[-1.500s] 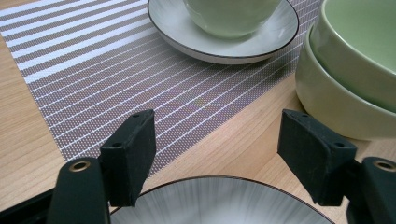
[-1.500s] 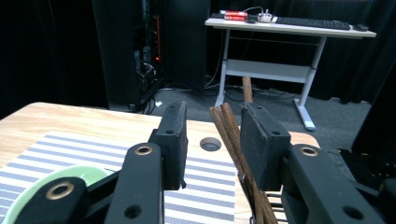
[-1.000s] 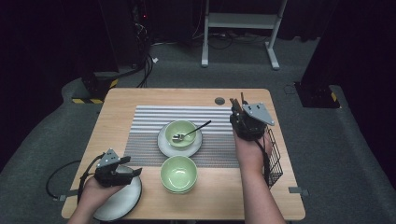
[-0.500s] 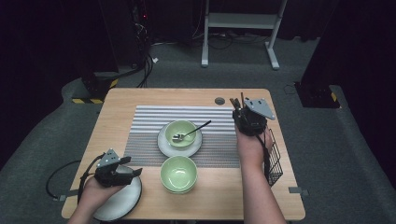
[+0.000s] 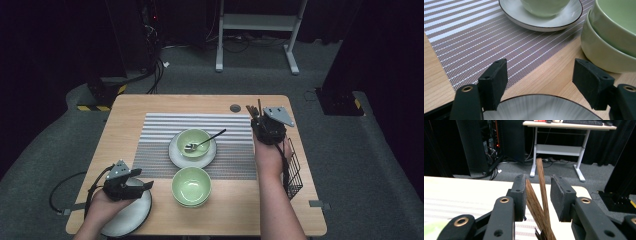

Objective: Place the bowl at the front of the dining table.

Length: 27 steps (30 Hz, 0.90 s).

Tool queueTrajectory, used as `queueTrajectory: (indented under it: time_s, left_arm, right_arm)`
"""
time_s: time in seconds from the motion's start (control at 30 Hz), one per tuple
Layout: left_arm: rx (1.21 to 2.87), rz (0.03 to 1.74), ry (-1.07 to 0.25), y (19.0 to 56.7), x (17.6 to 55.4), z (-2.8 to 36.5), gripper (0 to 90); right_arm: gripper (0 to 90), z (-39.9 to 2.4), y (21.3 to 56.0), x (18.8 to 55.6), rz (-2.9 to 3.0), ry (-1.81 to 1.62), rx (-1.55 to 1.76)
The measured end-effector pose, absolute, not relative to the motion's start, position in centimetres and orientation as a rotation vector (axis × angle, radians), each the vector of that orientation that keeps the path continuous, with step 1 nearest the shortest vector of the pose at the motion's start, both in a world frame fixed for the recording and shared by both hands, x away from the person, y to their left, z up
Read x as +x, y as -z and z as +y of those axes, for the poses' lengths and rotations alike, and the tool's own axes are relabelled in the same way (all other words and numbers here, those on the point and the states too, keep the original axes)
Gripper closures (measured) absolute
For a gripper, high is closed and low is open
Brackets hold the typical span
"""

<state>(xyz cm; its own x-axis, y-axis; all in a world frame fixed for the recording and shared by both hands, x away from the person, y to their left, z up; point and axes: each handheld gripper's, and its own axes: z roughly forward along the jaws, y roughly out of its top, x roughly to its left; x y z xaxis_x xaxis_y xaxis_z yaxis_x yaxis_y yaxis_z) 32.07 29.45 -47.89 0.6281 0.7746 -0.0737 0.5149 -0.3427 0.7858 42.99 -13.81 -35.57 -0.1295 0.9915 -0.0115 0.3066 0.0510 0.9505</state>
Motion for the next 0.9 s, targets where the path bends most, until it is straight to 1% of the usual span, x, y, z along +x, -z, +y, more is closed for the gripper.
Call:
queueTrajectory:
  time_s: [0.3, 0.4, 0.53, 0.9]
  left_arm:
    - [2.026, 1.013, -0.397, 48.0, 32.1, 29.4, 28.6]
    - [2.006, 1.010, -0.368, 48.0, 32.1, 29.4, 28.6]
    - [2.018, 1.012, -0.360, 48.2, 32.2, 29.3, 28.6]
    - [2.009, 1.021, -0.375, 48.1, 32.3, 29.8, 28.8]
  right_arm:
    - [68.1, -14.1, 36.9, 43.8, 1.552, -1.091, 1.388]
    - [69.3, -14.1, 37.1, 43.9, 1.552, -1.091, 1.394]
    - [70.1, -14.0, 37.1, 44.1, 1.553, -1.084, 1.390]
    - [73.0, -13.9, 37.4, 44.3, 1.559, -1.068, 1.383]
